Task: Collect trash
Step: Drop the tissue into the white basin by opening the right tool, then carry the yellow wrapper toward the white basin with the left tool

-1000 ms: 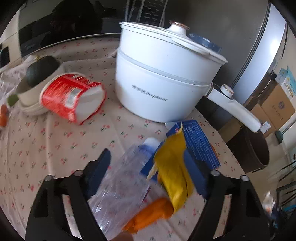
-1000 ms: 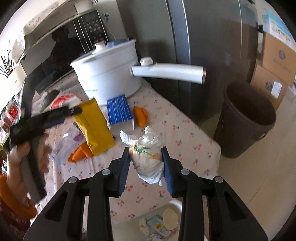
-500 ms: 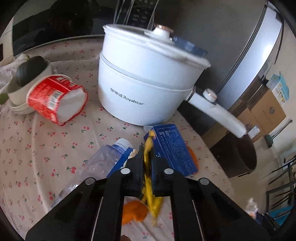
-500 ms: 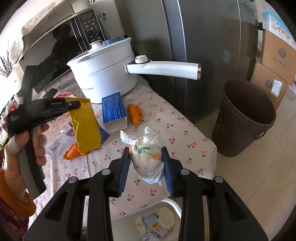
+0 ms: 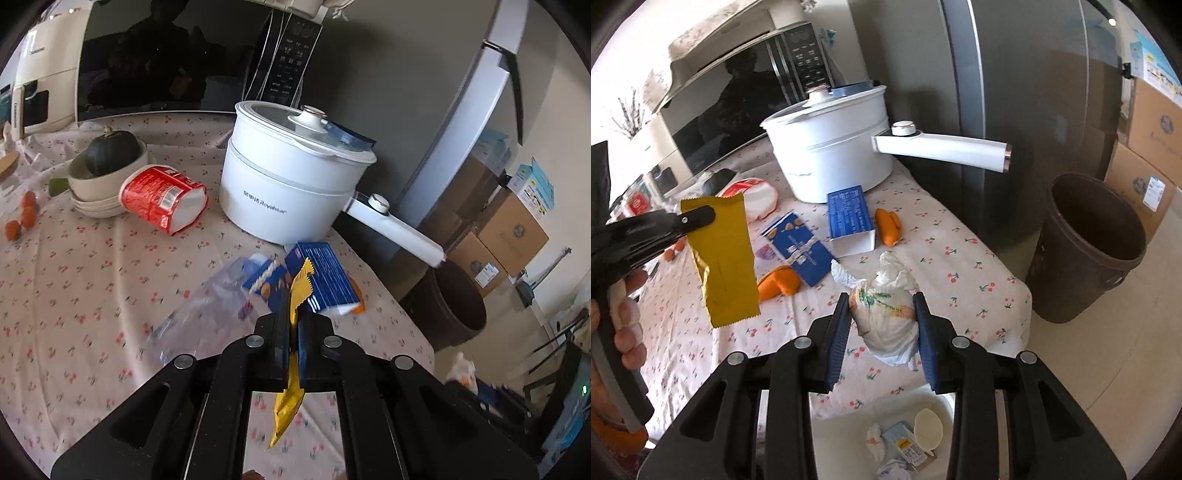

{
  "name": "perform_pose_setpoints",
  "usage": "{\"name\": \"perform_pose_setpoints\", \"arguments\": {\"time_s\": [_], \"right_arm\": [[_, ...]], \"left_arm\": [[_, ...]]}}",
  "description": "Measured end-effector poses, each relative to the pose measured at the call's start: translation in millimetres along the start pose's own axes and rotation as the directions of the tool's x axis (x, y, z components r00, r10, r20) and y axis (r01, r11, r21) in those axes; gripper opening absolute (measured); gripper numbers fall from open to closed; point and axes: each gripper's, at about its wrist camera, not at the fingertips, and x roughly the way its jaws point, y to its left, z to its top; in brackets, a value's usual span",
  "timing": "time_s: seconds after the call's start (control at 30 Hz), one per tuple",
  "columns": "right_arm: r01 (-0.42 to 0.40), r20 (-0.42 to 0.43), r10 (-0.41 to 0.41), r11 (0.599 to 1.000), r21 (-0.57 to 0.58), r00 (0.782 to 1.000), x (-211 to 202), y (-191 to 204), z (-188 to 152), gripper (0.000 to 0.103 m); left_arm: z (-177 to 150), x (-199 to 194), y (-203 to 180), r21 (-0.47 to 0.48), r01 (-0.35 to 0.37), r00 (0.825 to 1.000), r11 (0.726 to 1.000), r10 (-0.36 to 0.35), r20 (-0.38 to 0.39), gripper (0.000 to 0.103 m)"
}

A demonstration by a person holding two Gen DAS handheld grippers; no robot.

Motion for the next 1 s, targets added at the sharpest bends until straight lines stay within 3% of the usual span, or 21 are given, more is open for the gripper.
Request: {"name": "perform_pose_setpoints", "arguments": {"time_s": [0.27,0.47,0.53,0.6,0.67,0.73,0.83,1.0], "right_arm": [[0.027,-0.025,-0.029,0.996,-0.084,0.999,-15.4,2.7,-25.3,0.034],[0.024,-0.107,-0.041,0.988,-0.154,0.993,-21.7,4.5,-60.9,0.037],[0.006,-0.149,-0.03,0.987,-0.159,0.988,-20.7,4.1,-76.5,0.047],[0.002,-0.176,-0.03,0.988,-0.157,0.984,-19.4,3.9,-88.5,0.065],[0.004,-0.19,-0.036,0.986,-0.164,0.981,-18.5,5.4,-96.8,0.068],[0.02,-0.186,-0.052,0.985,-0.169,0.981,-19.0,5.6,-100.9,0.074],[0.063,-0.156,-0.089,0.984,-0.164,0.984,-21.0,1.3,-97.8,0.075],[0.207,-0.075,-0.218,0.969,-0.132,0.973,-23.0,-17.8,-85.4,0.075]], "left_arm": [[-39.9,-32.4,-4.2,-0.013,0.054,0.999,0.998,-0.054,-0.006,0.002],[-60.6,-40.5,-15.6,0.017,0.097,0.995,0.995,-0.096,-0.03,0.002],[-64.9,-43.7,-20.5,0.036,0.112,0.993,0.993,-0.111,-0.032,0.002],[-68.7,-46.1,-24.7,0.048,0.128,0.991,0.991,-0.127,-0.038,0.002],[-72.3,-48.1,-28.4,0.057,0.141,0.989,0.988,-0.138,-0.043,0.002],[-75.0,-50.4,-33.0,0.071,0.15,0.988,0.986,-0.148,-0.045,0.002],[-79.6,-52.3,-39.6,0.089,0.165,0.986,0.982,-0.161,-0.052,0.002],[-87.9,-53.0,-53.1,0.115,0.196,0.979,0.974,-0.188,-0.076,0.002]]}}
